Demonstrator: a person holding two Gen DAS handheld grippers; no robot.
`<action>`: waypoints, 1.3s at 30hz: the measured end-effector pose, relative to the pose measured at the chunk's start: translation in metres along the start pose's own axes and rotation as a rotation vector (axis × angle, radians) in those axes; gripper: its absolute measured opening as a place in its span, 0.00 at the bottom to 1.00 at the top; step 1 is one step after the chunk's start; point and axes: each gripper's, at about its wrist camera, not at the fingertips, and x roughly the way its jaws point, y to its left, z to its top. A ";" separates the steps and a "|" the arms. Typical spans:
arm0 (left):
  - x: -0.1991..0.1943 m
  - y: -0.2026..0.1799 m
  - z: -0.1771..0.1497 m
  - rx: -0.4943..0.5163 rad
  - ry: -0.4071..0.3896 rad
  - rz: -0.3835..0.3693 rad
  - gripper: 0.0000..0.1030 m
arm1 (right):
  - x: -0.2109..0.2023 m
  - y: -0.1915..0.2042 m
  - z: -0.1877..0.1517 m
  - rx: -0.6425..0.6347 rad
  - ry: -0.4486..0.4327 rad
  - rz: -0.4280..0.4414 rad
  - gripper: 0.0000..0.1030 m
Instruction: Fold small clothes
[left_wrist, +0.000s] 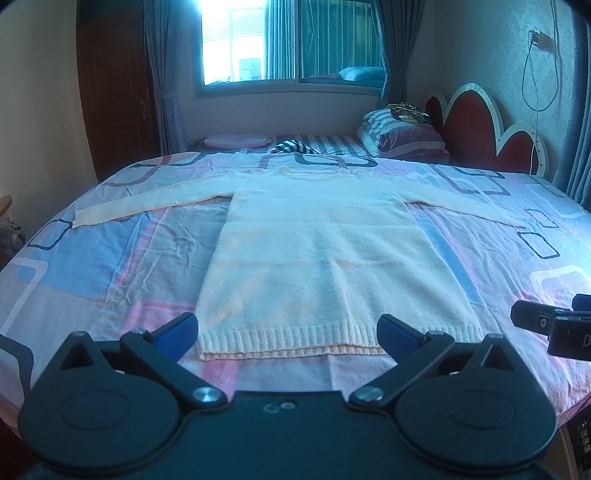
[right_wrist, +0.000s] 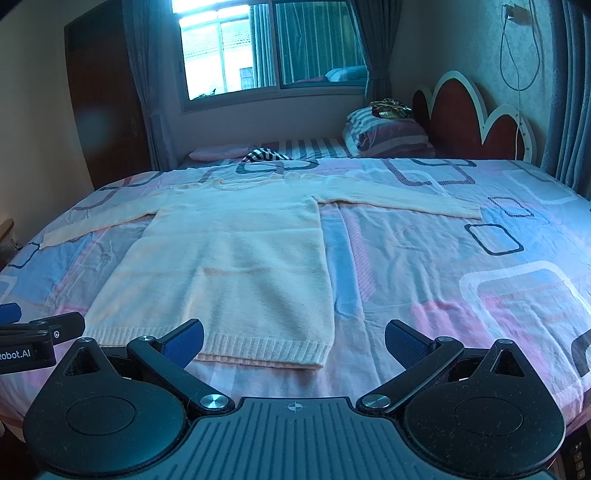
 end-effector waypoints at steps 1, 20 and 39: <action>0.000 0.000 0.000 -0.001 0.001 0.000 0.99 | 0.000 0.000 0.000 0.001 0.000 0.000 1.00; -0.001 0.002 -0.001 -0.003 0.000 -0.001 0.99 | 0.001 0.002 -0.001 0.006 -0.003 0.000 1.00; 0.066 -0.011 0.042 0.013 0.018 -0.066 0.99 | 0.060 -0.028 0.040 0.065 -0.006 -0.071 1.00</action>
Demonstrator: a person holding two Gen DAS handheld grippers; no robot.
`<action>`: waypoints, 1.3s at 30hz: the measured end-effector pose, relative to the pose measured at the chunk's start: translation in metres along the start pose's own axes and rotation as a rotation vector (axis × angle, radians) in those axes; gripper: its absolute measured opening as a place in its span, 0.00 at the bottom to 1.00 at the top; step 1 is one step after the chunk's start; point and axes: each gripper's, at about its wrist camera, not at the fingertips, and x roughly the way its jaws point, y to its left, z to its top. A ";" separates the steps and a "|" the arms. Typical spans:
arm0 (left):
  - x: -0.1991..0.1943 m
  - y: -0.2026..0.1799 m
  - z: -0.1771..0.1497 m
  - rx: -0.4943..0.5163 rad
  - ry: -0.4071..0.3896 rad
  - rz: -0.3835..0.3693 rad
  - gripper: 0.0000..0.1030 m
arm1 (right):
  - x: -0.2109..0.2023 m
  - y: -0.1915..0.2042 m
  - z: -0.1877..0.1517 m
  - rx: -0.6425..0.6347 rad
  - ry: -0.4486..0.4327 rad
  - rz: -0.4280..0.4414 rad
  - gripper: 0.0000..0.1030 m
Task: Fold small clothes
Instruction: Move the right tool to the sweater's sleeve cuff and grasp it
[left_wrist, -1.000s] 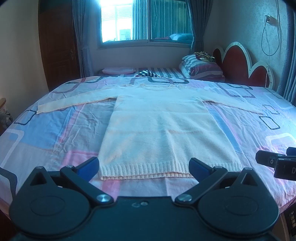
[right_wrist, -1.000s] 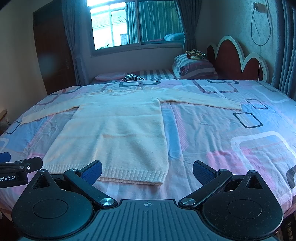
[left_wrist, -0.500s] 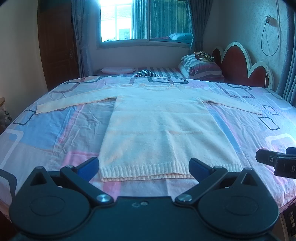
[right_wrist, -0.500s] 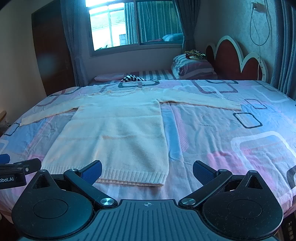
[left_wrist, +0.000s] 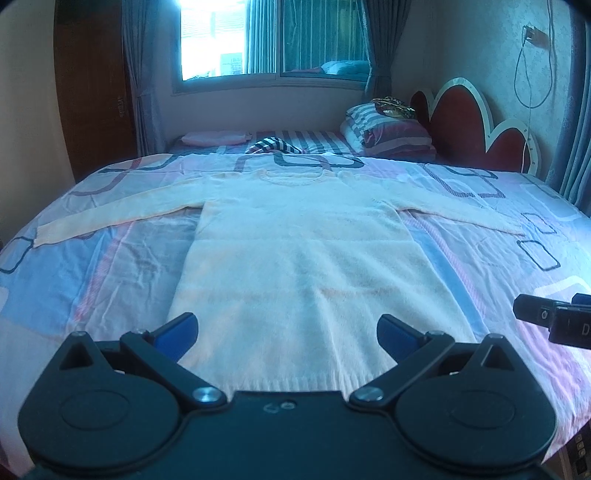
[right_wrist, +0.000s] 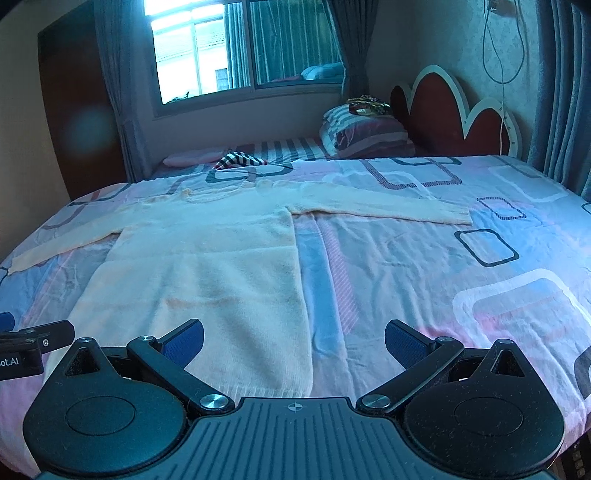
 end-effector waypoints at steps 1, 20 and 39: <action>0.007 0.001 0.004 -0.011 0.007 -0.010 0.99 | 0.006 -0.003 0.005 0.008 0.000 -0.005 1.00; 0.145 -0.010 0.076 -0.028 0.066 0.000 0.99 | 0.132 -0.120 0.094 0.206 -0.048 -0.110 1.00; 0.237 -0.015 0.119 -0.009 0.149 0.070 0.87 | 0.271 -0.308 0.114 0.650 -0.041 -0.167 0.33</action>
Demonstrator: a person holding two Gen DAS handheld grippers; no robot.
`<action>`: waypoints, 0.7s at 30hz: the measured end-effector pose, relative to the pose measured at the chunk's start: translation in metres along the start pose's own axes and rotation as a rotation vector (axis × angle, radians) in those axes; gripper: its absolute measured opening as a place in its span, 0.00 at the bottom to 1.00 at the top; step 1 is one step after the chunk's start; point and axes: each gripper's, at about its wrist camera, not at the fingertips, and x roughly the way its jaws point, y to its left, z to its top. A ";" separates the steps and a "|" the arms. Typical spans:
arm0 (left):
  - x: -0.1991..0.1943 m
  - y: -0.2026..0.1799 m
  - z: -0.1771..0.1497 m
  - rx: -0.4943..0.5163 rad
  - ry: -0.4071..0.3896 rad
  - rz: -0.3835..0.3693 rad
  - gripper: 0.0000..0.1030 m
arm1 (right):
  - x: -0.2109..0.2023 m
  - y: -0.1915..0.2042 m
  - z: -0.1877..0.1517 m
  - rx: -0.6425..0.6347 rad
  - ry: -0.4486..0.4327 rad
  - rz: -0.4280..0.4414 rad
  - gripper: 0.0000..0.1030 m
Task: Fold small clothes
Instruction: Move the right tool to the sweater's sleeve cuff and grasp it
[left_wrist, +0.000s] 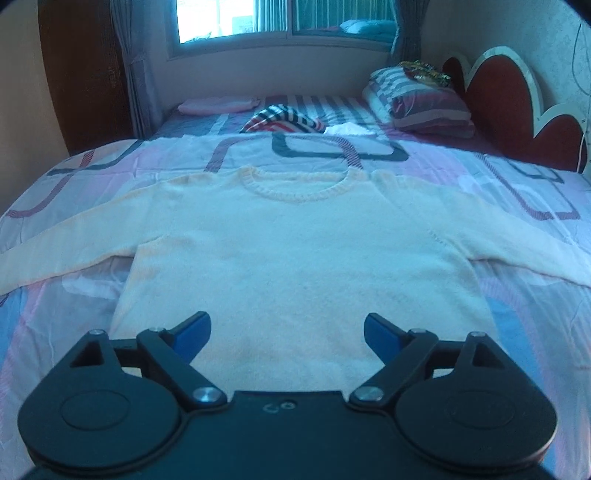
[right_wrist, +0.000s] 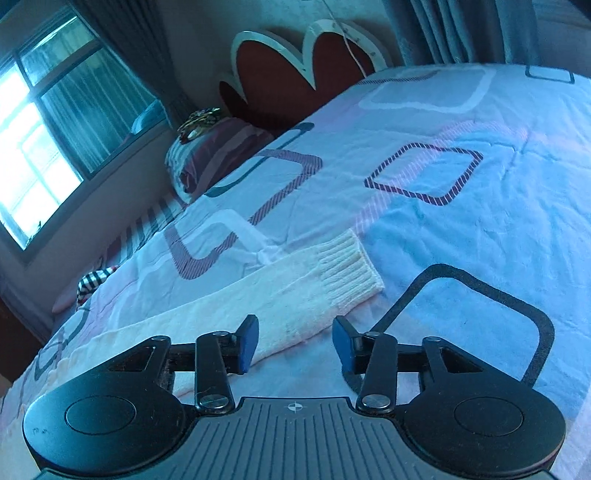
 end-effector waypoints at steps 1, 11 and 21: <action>0.003 0.001 -0.001 0.001 0.010 0.008 0.87 | 0.006 -0.006 0.001 0.029 0.011 -0.006 0.31; 0.013 0.000 -0.004 0.004 0.045 0.020 0.87 | 0.002 -0.021 -0.005 0.183 0.023 0.072 0.29; 0.017 0.001 0.011 -0.003 0.002 0.011 0.93 | 0.010 -0.018 0.015 0.126 0.009 0.017 0.10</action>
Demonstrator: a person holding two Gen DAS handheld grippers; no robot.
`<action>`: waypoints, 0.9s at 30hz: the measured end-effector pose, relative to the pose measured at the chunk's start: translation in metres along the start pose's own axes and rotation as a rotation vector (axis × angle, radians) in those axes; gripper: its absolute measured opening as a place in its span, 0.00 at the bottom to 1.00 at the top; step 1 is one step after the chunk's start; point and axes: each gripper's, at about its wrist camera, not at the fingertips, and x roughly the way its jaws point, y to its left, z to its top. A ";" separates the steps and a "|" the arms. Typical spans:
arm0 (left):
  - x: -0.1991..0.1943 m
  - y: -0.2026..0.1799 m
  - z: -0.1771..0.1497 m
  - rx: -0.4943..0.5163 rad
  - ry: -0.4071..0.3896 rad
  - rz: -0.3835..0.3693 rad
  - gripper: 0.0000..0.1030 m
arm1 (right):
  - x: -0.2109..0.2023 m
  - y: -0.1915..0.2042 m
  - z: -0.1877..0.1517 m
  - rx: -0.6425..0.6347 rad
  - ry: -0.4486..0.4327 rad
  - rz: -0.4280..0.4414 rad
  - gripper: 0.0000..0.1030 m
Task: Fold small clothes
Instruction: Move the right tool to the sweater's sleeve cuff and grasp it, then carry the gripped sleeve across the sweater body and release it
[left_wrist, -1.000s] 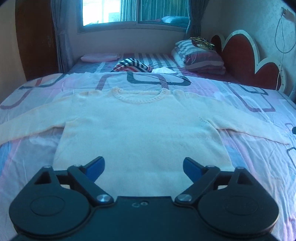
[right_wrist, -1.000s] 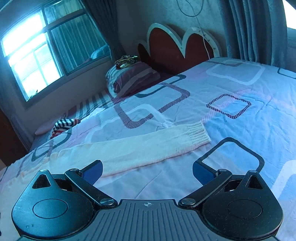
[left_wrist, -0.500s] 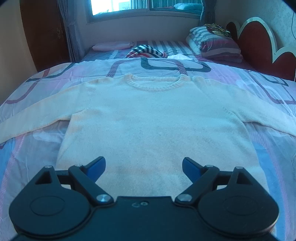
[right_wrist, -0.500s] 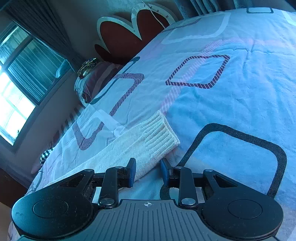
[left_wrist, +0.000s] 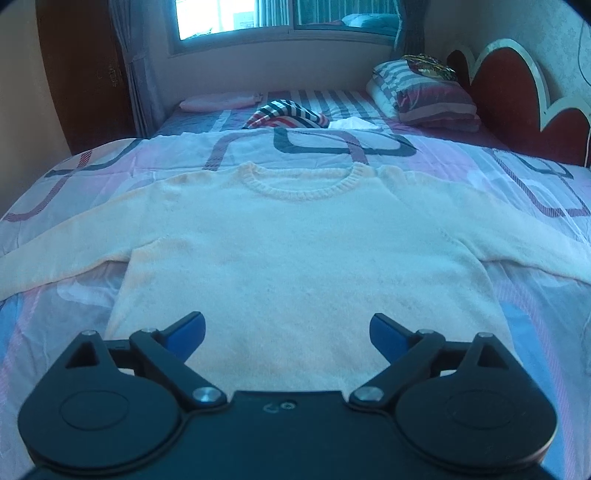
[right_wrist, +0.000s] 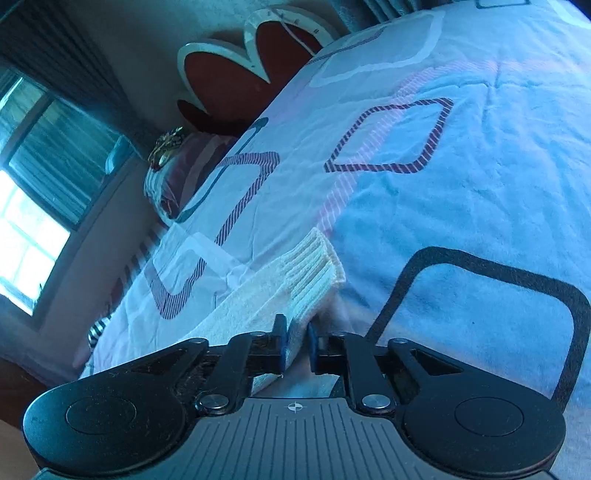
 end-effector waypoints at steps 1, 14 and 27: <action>0.002 0.004 0.001 -0.013 0.001 -0.002 0.93 | 0.002 0.003 -0.001 -0.035 0.002 -0.028 0.06; 0.028 0.076 0.012 -0.089 0.049 0.028 0.88 | 0.031 0.124 -0.046 -0.374 0.043 0.005 0.02; 0.028 0.141 0.015 -0.173 0.020 -0.003 0.84 | 0.047 0.321 -0.239 -0.809 0.155 0.299 0.02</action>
